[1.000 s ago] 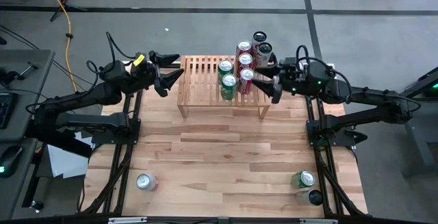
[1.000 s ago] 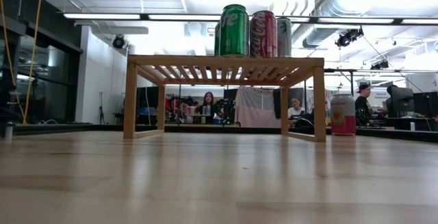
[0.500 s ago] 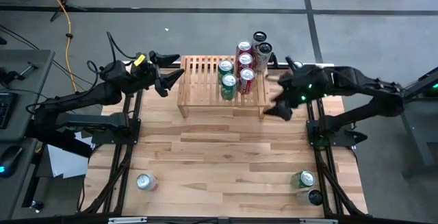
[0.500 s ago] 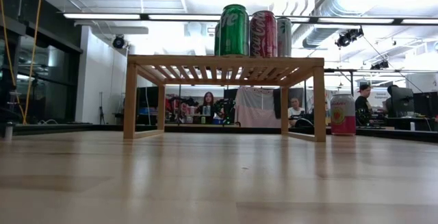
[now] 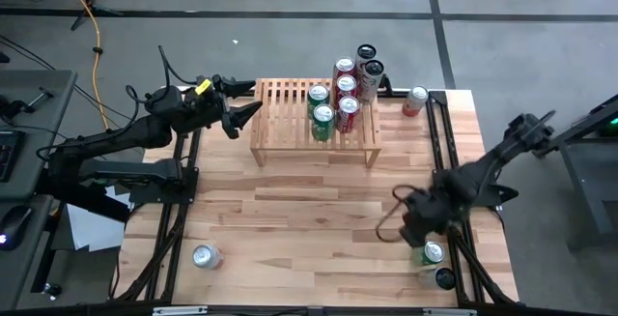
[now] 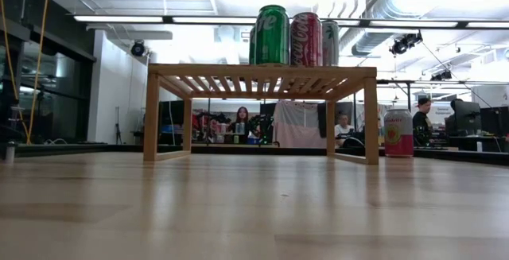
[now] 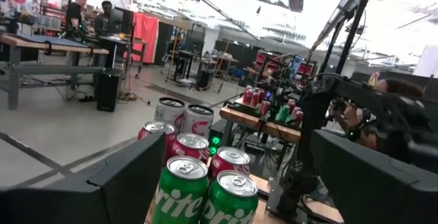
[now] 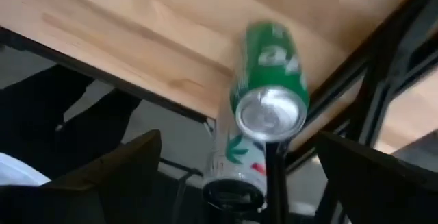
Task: Place canned beverage on shelf
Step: Put the green soda can on the shelf aligned with the other green soda cans
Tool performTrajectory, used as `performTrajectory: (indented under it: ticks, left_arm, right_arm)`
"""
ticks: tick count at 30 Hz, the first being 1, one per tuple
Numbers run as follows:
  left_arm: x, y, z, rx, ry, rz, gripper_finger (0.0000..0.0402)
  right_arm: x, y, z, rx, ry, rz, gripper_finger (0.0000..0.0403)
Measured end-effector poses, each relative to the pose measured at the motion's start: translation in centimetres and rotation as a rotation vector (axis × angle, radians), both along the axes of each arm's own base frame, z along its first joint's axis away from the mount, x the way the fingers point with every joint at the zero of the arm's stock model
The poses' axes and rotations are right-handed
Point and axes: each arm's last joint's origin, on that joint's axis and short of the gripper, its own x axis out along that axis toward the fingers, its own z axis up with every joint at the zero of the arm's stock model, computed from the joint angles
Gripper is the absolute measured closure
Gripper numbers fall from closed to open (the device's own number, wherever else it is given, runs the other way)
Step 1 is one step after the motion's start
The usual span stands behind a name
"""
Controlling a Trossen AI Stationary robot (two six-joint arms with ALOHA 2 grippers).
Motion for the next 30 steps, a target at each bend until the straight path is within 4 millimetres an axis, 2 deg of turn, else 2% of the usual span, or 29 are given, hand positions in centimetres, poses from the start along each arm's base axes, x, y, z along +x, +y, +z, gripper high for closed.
performTrajectory:
  ticks: [3,6,11,20,30]
  left_arm:
    - [0.0,0.0,0.0,0.000,0.000,0.000,0.0049]
    - [0.0,0.0,0.0,0.000,0.000,0.000,0.0049]
    - [0.0,0.0,0.0,0.000,0.000,0.001,0.0049]
    - [0.0,0.0,0.0,0.000,0.000,0.000,0.0049]
    - [0.0,0.0,0.0,-0.022,-0.010,-0.003,0.0049]
  right_arm:
    - [-0.7,1.5,-1.1,0.006,0.012,-0.026,0.0029]
    - [-1.3,2.1,-2.1,-0.021,0.035,-0.040,0.0029]
    - [-2.3,2.3,-4.1,-0.074,0.089,-0.049,0.0029]
    - [-2.5,2.6,-7.3,-0.057,0.071,-0.036,0.0029]
    - [-2.6,2.7,-9.6,0.014,0.080,-0.020,0.0029]
